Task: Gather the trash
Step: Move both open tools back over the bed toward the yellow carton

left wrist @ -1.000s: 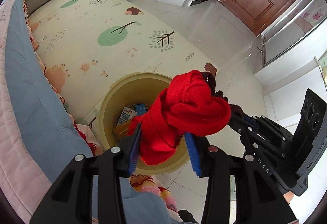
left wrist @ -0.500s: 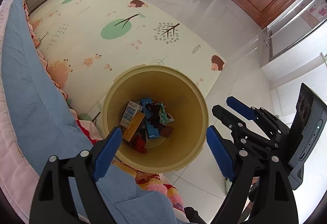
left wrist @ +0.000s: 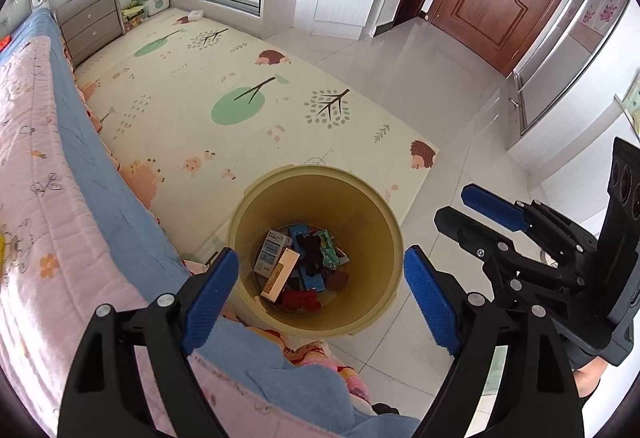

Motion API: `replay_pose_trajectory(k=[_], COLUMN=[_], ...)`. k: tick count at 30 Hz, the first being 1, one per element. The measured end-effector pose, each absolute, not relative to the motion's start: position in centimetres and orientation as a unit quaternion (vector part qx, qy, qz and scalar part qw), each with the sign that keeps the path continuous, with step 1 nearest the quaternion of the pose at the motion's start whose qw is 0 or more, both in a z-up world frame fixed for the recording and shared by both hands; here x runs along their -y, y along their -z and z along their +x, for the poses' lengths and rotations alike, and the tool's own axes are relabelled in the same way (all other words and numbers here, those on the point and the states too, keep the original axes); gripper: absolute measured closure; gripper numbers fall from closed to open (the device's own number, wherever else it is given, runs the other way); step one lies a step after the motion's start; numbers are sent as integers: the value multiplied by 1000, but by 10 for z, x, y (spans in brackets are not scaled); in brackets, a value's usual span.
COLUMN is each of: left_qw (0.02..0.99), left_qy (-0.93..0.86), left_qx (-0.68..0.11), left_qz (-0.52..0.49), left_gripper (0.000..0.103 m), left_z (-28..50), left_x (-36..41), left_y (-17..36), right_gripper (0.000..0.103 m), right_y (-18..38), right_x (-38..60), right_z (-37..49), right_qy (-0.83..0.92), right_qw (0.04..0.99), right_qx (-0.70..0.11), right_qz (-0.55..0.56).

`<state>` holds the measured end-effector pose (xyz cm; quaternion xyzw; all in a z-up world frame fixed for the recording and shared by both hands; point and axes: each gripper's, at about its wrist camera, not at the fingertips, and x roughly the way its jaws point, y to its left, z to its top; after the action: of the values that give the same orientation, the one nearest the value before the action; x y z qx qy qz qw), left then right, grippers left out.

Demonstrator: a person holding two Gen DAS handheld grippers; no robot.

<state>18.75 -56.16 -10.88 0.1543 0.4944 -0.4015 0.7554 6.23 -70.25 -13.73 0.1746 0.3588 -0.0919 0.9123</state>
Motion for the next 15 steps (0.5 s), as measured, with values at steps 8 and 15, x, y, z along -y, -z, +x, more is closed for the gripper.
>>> replay_pose_trajectory(k=[8,15], left_qw=[801,841], left_qy=[373,309], left_qx=[-439,-417], left_qz=[164,155], left_gripper=[19,18], left_z=[171,184], left_x=[480,383], left_y=[64,38], right_gripper=[62,60], right_y=[86,62], right_x=[650,577], right_z=[67,96], right_qy=[51,-28], right_qw=[932,939], right_qx=[-329,-326], right_qz=[144,110])
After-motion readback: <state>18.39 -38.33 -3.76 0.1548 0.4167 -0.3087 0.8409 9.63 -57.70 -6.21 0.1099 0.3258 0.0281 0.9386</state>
